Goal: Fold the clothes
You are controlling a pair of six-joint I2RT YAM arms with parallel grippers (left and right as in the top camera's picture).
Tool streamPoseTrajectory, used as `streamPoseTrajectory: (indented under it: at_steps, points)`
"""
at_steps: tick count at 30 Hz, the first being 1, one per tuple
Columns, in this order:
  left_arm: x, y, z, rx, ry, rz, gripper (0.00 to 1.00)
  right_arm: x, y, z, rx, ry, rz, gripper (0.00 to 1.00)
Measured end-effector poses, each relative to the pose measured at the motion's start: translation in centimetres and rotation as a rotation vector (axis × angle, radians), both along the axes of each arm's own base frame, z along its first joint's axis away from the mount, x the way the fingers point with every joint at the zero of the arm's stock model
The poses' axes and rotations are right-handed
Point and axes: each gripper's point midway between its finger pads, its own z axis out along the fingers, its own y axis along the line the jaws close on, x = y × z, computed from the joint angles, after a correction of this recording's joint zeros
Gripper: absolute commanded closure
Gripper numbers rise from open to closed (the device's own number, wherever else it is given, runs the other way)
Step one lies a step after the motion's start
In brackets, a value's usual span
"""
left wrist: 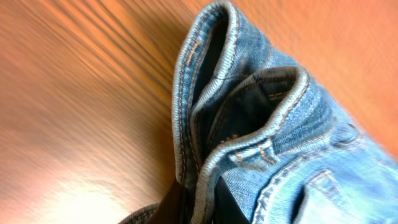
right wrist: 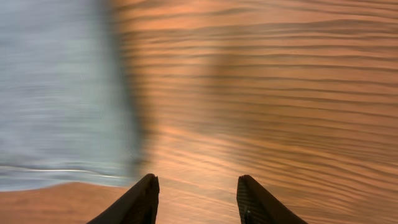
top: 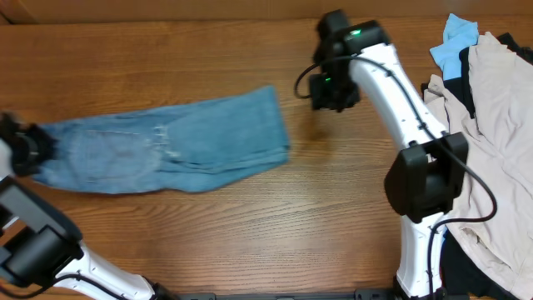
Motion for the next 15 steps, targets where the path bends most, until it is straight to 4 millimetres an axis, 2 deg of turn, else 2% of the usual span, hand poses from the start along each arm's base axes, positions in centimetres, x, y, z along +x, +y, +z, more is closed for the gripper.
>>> streamPoseTrajectory:
  at_steps: [2, 3, 4, 5, 6, 8, 10, 11, 14, 15]
  points:
    - [0.4, 2.3, 3.9, 0.028, -0.079, 0.029, 0.96, 0.5, -1.9, 0.0, -0.008, 0.003, -0.042, 0.55]
    - [1.1, 2.3, 6.1, 0.023, -0.129, 0.017, 0.96, 0.6, -2.4, 0.0, -0.009, 0.003, -0.054, 0.55]
    - [1.7, 1.8, 7.4, 0.014, -0.158, -0.001, 0.96, 0.6, -2.5, 0.0, -0.01, 0.002, -0.055, 0.56]
    - [2.6, 0.5, 9.0, -0.016, -0.191, -0.037, 0.96, 0.6, -2.4, 0.0, -0.01, 0.003, -0.054, 0.55]
    - [3.7, -1.0, 10.3, -0.039, -0.223, -0.078, 0.96, 0.6, -2.3, 0.0, -0.009, 0.002, -0.051, 0.55]
    - [6.8, -5.9, 13.2, -0.101, -0.308, -0.208, 0.96, 0.6, -2.0, 0.0, -0.01, 0.001, -0.044, 0.56]
    - [9.0, -10.4, 15.0, -0.141, -0.358, -0.321, 0.96, 0.8, -1.6, 0.0, -0.005, -0.015, -0.035, 0.56]
    - [9.6, -11.9, 15.5, -0.152, -0.37, -0.358, 0.96, 1.0, -1.4, 0.0, -0.002, -0.023, -0.032, 0.58]
    - [11.6, -19.1, 16.6, -0.196, -0.394, -0.516, 0.96, 1.1, -0.5, -0.9, 0.011, -0.03, -0.013, 0.61]
    - [11.9, -20.4, 16.6, -0.203, -0.391, -0.543, 0.96, 1.0, -0.2, -1.4, 0.016, -0.026, -0.008, 0.61]
